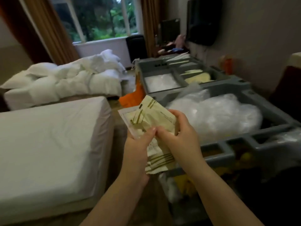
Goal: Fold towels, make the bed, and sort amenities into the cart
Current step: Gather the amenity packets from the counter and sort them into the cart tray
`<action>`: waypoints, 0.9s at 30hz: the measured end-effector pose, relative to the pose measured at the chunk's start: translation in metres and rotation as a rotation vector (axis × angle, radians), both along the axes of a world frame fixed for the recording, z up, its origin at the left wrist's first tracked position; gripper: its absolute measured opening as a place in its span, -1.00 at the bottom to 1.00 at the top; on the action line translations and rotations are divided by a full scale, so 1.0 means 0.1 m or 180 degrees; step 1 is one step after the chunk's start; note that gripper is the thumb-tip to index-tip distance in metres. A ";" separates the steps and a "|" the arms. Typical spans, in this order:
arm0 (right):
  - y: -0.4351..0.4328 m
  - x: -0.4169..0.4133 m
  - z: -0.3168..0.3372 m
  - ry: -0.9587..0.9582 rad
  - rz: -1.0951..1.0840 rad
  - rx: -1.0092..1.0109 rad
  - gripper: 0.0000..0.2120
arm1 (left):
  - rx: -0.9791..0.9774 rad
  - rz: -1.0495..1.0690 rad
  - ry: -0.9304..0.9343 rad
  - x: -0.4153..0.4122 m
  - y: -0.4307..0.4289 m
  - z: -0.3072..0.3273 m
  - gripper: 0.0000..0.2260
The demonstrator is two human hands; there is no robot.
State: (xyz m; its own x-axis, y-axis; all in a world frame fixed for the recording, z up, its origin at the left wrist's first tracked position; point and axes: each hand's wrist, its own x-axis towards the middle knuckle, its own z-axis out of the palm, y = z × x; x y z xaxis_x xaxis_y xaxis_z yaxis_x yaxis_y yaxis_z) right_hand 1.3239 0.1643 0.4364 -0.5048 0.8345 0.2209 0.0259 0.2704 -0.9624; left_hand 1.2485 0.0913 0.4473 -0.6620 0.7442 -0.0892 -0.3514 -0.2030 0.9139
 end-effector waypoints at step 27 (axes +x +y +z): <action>1.69 -4.65 0.10 0.0199 0.0663 -0.0437 -0.96 | -0.0419 0.0803 0.0210 -4.52 1.15 -0.18 -0.46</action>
State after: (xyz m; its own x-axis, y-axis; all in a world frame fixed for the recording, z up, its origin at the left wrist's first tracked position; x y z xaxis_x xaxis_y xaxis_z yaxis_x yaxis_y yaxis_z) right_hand 0.8588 0.3335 0.4461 -0.6578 0.7383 0.1488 -0.0775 0.1302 -0.9885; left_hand 0.7967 0.2062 0.4291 -0.8323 0.5402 -0.1247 -0.2438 -0.1545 0.9574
